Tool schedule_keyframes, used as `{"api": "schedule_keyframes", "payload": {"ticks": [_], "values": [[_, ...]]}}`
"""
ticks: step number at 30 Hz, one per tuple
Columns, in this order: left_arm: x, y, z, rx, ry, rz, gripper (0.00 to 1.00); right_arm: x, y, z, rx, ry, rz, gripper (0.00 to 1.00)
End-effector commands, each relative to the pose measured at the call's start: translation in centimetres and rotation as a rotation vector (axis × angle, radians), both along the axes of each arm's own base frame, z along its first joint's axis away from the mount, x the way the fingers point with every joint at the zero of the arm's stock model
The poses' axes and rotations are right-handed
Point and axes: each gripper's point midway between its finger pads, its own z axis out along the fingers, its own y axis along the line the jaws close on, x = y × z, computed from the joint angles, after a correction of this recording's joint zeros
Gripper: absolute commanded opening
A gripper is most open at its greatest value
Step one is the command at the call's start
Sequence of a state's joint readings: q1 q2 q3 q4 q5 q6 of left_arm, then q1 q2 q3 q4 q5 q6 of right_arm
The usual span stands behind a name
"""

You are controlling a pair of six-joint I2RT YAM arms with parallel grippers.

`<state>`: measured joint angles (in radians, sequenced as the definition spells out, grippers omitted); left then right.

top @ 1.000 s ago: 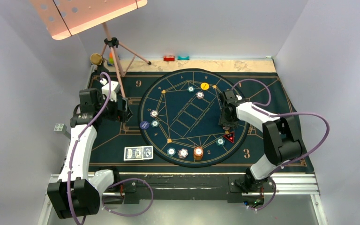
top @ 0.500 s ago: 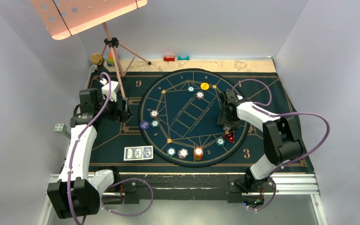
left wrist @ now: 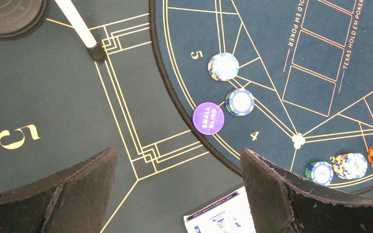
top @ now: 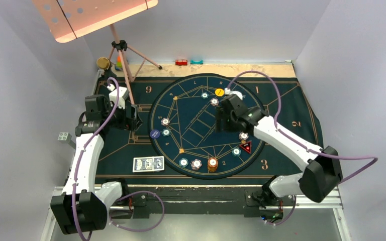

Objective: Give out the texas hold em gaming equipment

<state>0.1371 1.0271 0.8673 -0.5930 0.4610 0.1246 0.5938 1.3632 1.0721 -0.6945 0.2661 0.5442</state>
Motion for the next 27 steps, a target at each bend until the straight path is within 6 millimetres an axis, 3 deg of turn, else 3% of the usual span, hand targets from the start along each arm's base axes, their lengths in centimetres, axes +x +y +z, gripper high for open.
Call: {"api": "schedule_keyframes", "payload": {"ticks": [1, 7, 15, 27], "values": [[0.3, 0.1, 0.5, 0.006, -0.033, -0.016, 1.00, -3.7, 4.2, 1.6, 0.005, 0.005, 0.237, 0.82], [0.3, 0.1, 0.4, 0.006, -0.030, -0.014, 1.00, -8.1, 7.5, 0.4, -0.024, 0.041, 0.429, 0.87], [0.3, 0.1, 0.3, 0.008, -0.028, -0.014, 1.00, -10.8, 9.2, -2.0, -0.066, 0.108, 0.529, 0.89], [0.3, 0.2, 0.2, 0.011, -0.029, -0.016, 1.00, -12.8, 9.0, -5.5, -0.120, 0.188, 0.540, 0.80]]}}
